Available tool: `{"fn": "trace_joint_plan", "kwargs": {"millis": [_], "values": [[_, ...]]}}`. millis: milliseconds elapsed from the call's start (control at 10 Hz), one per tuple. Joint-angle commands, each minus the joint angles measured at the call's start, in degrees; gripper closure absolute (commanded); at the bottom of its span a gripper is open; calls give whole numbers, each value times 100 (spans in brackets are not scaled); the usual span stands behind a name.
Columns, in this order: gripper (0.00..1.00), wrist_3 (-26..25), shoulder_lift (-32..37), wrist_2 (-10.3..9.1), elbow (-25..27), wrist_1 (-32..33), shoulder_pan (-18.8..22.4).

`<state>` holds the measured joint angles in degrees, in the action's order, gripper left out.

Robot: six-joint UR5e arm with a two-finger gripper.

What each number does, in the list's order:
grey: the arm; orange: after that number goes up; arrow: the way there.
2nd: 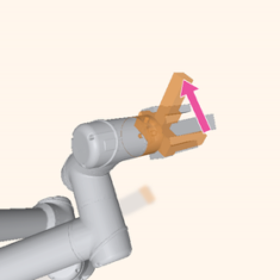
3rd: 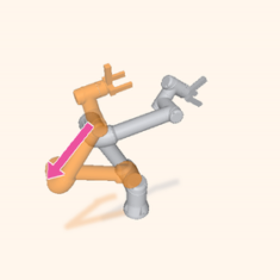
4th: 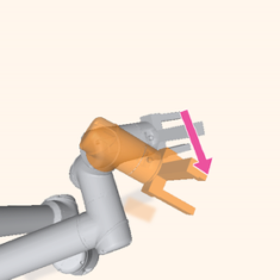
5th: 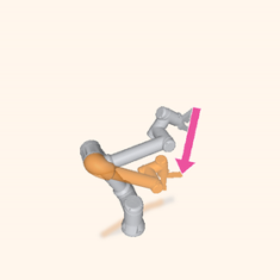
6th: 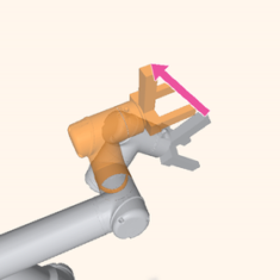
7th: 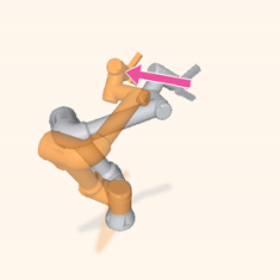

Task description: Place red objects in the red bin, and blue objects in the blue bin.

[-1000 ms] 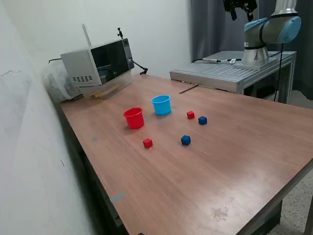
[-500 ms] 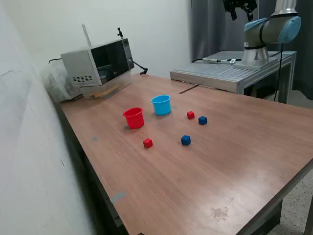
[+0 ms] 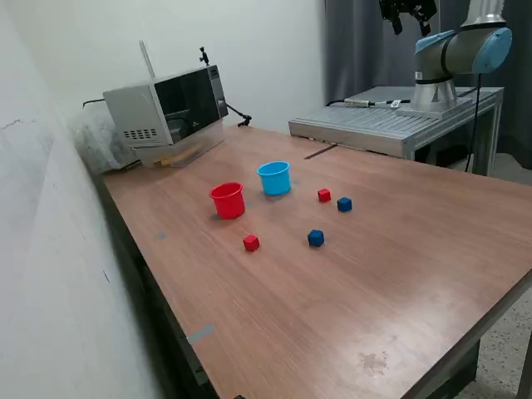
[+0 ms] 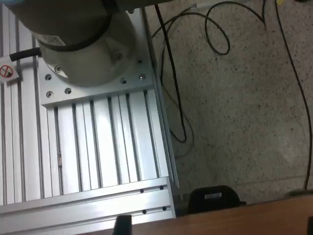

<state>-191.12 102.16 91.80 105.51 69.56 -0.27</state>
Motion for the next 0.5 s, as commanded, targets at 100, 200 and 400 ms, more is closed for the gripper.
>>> {"fn": "trace_joint_plan", "kwargs": {"millis": [100, 200, 400], "values": [[0, -57, -38, -22, -75, 135, 36], [0, -57, -186, -48, -258, 702, 18], [0, -84, -625, -136, -469, 1434, 18]]}}
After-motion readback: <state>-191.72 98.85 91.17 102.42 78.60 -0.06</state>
